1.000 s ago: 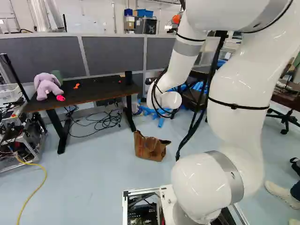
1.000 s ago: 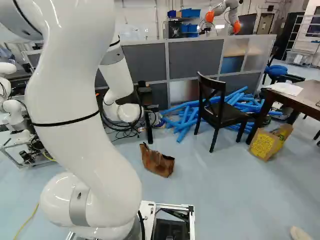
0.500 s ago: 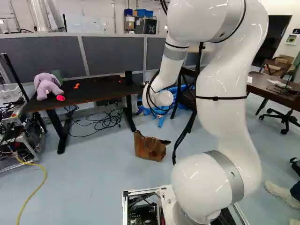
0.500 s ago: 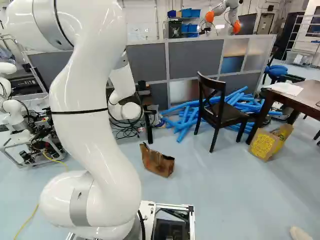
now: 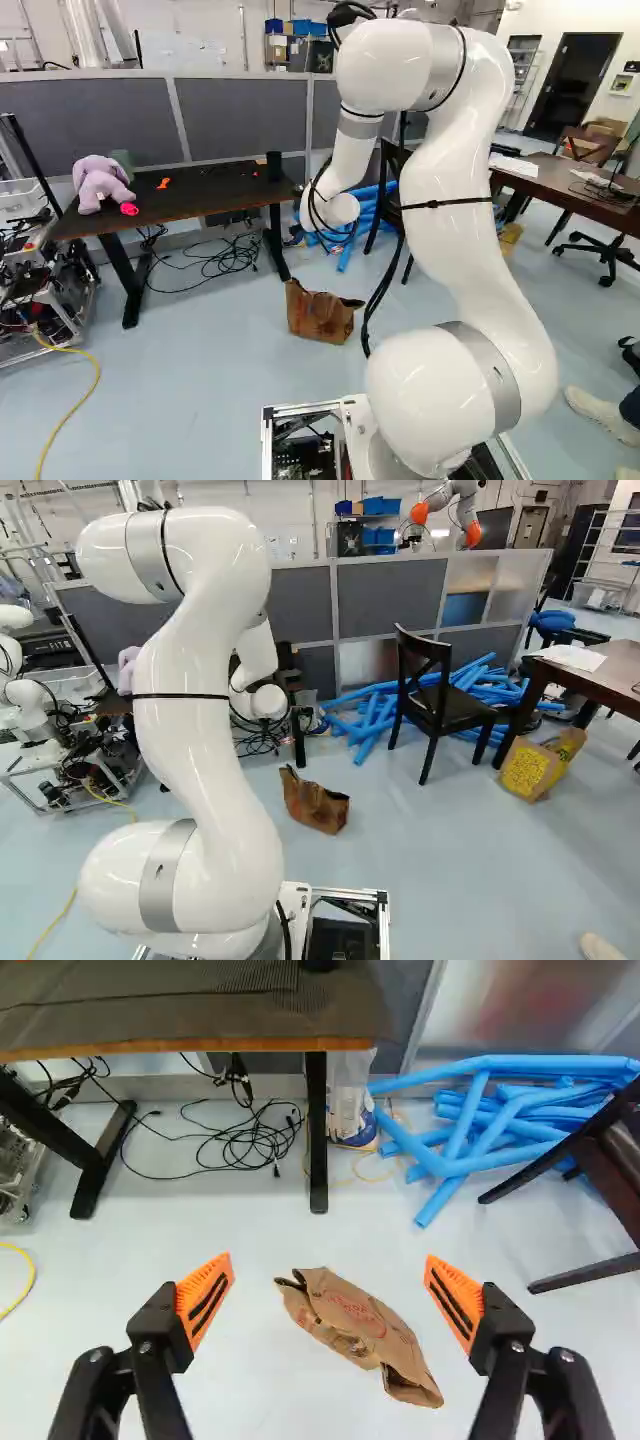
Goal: Pick up the bag on the ground and place it on the table
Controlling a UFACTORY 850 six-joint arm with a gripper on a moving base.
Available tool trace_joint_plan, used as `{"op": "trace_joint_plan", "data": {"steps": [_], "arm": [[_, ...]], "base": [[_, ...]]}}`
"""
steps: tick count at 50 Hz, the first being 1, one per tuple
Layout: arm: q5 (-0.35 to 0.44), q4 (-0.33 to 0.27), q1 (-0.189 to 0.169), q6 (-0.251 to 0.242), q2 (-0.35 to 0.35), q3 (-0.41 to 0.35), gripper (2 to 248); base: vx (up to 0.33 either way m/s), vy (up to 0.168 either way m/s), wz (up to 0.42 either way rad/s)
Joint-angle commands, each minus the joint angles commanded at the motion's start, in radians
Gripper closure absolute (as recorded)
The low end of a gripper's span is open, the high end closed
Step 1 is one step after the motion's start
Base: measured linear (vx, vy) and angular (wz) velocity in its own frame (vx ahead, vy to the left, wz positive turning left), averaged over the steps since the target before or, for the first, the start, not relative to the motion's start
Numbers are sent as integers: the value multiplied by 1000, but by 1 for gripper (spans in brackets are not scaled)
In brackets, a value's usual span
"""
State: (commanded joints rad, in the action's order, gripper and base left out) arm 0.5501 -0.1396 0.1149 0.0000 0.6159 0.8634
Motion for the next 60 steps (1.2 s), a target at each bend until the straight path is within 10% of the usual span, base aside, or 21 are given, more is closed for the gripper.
{"op": "trace_joint_plan", "data": {"steps": [60], "arm": [[-256,-111,-11,0,283,245,3]], "base": [[0,0,0]]}}
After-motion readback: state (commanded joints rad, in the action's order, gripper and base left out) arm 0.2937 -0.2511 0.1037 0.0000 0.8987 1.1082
